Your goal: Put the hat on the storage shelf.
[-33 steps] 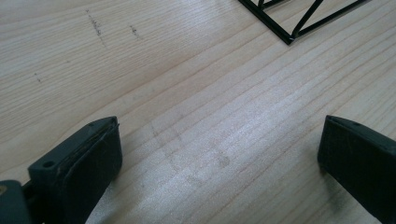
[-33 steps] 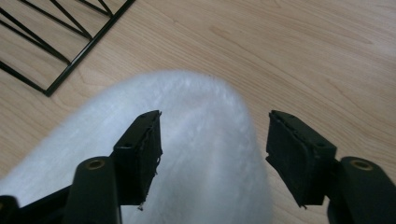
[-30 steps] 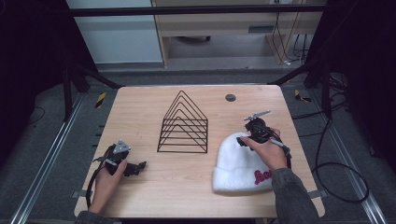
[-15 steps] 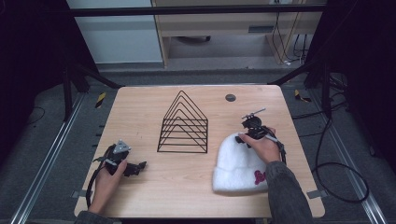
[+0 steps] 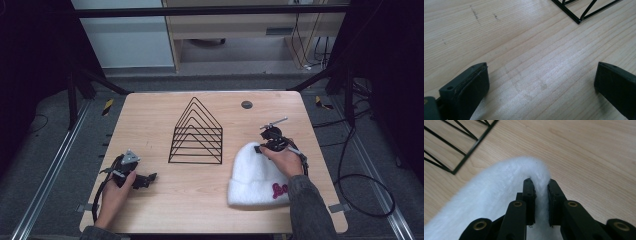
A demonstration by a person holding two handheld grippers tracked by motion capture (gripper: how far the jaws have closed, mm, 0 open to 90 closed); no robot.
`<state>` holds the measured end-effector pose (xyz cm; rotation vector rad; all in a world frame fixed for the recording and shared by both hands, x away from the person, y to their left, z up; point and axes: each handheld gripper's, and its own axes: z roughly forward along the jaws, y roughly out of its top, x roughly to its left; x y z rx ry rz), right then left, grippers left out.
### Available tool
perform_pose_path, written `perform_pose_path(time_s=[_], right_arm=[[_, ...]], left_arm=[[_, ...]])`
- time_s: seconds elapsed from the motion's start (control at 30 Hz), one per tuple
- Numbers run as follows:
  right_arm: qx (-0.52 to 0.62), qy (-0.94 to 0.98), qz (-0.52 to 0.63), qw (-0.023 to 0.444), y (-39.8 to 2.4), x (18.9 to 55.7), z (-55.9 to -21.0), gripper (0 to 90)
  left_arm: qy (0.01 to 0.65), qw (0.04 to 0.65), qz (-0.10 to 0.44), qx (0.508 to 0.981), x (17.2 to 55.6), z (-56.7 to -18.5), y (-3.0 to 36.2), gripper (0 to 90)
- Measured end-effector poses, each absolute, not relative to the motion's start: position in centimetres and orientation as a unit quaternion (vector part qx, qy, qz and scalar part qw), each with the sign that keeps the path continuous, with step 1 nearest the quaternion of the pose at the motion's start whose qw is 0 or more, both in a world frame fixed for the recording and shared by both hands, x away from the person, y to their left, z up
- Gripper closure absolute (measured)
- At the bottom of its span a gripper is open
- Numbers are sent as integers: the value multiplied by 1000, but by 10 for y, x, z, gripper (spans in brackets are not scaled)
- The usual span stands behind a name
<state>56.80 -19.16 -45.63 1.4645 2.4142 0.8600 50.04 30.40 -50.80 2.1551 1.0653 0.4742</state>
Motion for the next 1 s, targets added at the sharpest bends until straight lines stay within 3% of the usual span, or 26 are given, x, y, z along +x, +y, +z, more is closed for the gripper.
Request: perform_pose_path(time_s=[1.0], right_arm=[[390, 768, 463, 211, -196, 439, -341, 817]], left_arm=[[396, 325, 200, 835, 494, -503, 295, 21]])
